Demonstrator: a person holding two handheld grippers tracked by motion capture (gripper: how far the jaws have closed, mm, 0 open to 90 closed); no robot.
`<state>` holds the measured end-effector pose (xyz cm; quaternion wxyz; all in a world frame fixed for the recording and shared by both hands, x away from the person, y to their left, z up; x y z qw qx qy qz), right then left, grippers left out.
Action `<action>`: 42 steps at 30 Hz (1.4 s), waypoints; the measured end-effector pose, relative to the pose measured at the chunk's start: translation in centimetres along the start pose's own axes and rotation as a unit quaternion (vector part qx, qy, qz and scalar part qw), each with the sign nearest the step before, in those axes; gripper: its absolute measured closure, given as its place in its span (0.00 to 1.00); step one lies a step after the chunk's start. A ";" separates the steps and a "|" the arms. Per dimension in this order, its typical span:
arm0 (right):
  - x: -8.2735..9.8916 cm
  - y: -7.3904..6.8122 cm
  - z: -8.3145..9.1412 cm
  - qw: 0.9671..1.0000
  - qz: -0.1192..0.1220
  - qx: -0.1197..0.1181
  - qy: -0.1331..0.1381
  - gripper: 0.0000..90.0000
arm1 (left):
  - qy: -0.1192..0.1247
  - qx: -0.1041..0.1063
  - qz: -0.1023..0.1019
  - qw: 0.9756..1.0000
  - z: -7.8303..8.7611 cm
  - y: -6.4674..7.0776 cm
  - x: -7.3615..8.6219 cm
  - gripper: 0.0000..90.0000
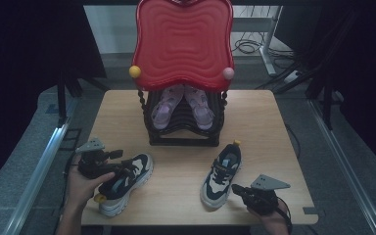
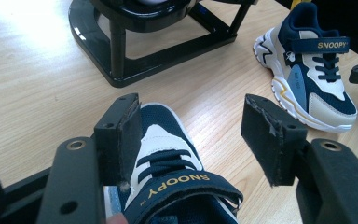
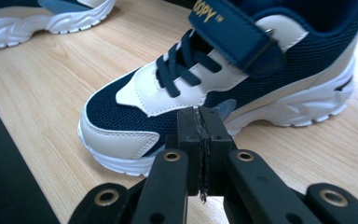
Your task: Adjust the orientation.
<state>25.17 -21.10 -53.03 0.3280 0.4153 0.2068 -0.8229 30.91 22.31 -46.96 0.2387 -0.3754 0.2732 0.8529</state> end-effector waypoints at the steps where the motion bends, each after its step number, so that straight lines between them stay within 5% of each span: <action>1: 0.1 -0.1 -0.1 1.000 0.004 -0.002 -0.004 0.99 | 0.000 0.000 0.000 1.000 0.0 0.0 0.0 0.43; 20: 1.0 -0.9 -0.7 0.999 0.015 -0.012 -0.025 0.99 | 0.002 0.002 0.003 1.000 0.0 -0.4 -0.3 0.43; 42: 0.4 -3.6 -2.8 0.996 0.077 -0.020 -0.039 1.00 | 0.003 0.000 0.002 1.000 0.0 -0.3 -0.3 0.43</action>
Point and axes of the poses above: each handheld gripper's, and its own axes: z roughly backward along the jaws, x roughly out of its underside, y roughly to its right, the point moved 5 cm from there along -z, roughly forward along the jaws, and after that the axes turned 3 degrees about z, right-handed, at the moved point
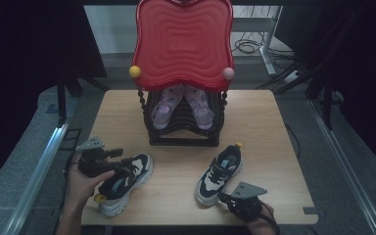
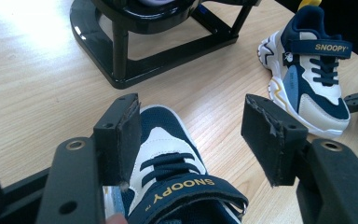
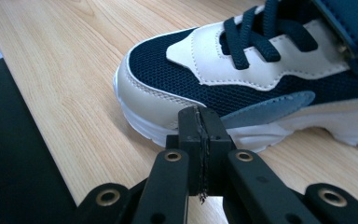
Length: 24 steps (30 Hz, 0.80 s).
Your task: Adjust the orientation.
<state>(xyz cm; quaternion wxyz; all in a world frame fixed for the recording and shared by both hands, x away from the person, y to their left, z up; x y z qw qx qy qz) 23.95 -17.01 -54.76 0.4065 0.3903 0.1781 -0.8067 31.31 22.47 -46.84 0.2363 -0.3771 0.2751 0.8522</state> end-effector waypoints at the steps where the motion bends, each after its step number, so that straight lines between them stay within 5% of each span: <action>1: -0.1 -0.1 -0.1 1.000 0.003 0.001 -0.001 1.00 | 0.000 0.000 0.000 1.000 0.0 0.0 0.0 0.43; 24: -3.3 -1.9 -4.0 0.999 0.038 0.010 -0.004 1.00 | -0.006 0.000 0.002 1.000 -0.1 -0.1 0.2 0.43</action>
Point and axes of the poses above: each handheld gripper's, and its own axes: z roughly backward along the jaws, x roughly out of its underside, y roughly to its right, the point moved 5 cm from there along -z, roughly forward along the jaws, and after that the axes turned 3 degrees about z, right-handed, at the moved point
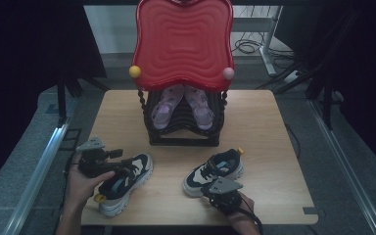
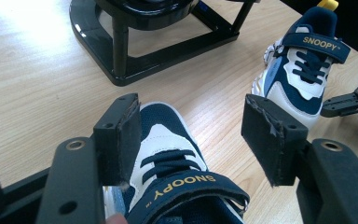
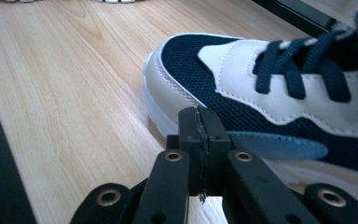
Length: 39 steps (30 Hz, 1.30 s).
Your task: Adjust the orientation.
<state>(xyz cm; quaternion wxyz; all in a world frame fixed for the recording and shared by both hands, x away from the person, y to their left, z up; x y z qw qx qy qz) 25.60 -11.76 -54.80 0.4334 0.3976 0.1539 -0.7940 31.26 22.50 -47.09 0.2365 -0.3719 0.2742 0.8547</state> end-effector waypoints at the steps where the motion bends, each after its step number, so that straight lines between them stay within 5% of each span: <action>1: -0.2 0.0 -0.2 1.000 0.002 0.002 -0.001 1.00 | 0.000 0.001 0.000 1.000 0.0 0.0 0.0 0.43; 28: -3.4 -0.2 -3.3 1.000 0.011 0.020 -0.010 1.00 | -0.004 0.006 0.009 1.000 -0.2 -0.5 0.4 0.43; 39: -4.3 -1.0 -2.1 1.000 0.012 0.002 0.010 0.99 | -0.005 0.008 0.009 1.000 -0.3 -0.6 0.5 0.43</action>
Point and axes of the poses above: each handheld gripper's, and its own axes: z roughly backward along the jaws, x roughly out of its underside, y roughly to its right, the point moved 5 cm from there along -z, roughly forward along the jaws, and after that the axes turned 3 degrees about z, right-handed, at the moved point
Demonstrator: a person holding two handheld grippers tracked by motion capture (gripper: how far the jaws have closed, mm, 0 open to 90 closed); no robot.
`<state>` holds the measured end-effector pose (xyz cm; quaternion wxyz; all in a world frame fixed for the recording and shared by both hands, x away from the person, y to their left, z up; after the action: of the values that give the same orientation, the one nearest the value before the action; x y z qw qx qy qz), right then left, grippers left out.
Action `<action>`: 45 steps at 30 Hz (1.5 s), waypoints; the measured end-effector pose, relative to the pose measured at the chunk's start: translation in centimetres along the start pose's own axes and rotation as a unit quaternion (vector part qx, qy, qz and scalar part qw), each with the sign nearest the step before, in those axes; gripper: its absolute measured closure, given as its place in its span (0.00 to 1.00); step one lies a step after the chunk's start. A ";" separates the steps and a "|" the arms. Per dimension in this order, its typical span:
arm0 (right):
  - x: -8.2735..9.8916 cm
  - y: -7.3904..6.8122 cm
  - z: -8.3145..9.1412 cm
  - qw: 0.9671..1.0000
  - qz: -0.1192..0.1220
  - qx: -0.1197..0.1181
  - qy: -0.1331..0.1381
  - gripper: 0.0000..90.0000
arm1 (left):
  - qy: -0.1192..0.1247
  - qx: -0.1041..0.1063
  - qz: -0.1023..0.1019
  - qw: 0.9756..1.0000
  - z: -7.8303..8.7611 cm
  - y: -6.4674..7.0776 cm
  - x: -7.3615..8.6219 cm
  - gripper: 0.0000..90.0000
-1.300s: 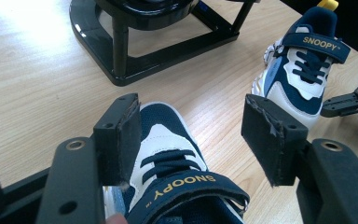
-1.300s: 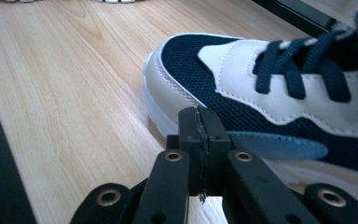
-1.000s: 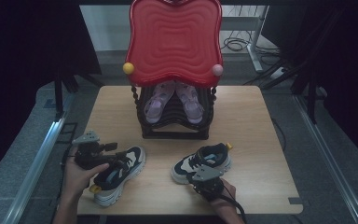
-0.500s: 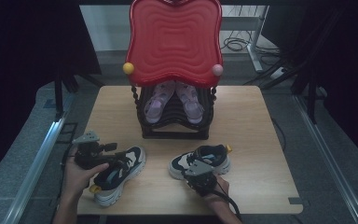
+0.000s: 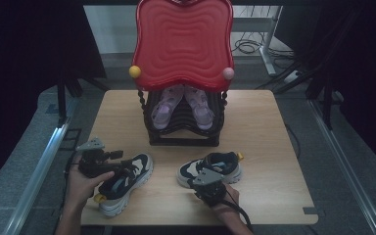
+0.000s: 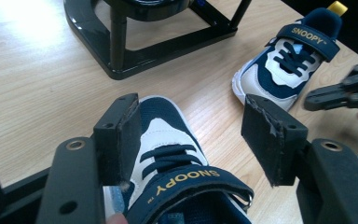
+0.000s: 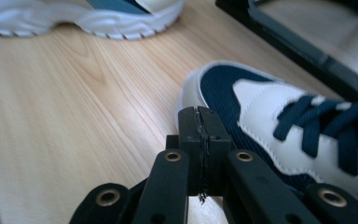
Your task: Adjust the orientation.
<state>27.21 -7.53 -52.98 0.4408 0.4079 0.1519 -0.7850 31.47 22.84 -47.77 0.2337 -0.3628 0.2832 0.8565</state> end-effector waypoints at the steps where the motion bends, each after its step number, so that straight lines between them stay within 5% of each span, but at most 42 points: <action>1: -0.3 0.0 0.3 1.000 0.001 -0.003 0.005 0.99 | 0.000 -0.001 0.001 1.000 0.0 0.0 0.0 0.43; 5: -1.3 0.9 1.9 0.999 -0.009 0.001 0.031 1.00 | 0.003 -0.002 0.002 1.000 0.2 -0.1 0.0 0.43; 11: -2.6 4.3 4.4 0.997 -0.036 0.028 0.067 0.99 | 0.002 -0.003 0.002 1.000 0.1 -0.1 0.0 0.43; 21: -2.5 7.8 7.1 0.991 -0.074 0.051 0.099 1.00 | -0.002 -0.004 0.003 1.000 -0.2 -0.1 0.1 0.43; 32: -1.2 10.7 7.2 0.987 -0.106 0.069 0.099 1.00 | -0.008 -0.006 0.004 1.000 -0.5 -0.3 0.3 0.43; 45: -0.5 11.9 7.7 0.985 -0.120 0.082 0.097 1.00 | -0.009 -0.005 0.005 1.000 -0.5 -0.4 0.4 0.43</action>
<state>33.20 -18.55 -46.40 0.2919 0.4956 0.1768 -0.7987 31.70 22.85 -48.47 0.2302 -0.3543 0.2788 0.8624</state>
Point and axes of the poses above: each handheld gripper's, and its own axes: z roughly backward along the jaws, x roughly out of its underside, y roughly to its right, the point moved 5 cm from there along -z, roughly forward along the jaws, and after that the axes turned 3 degrees about z, right-handed, at the moved point
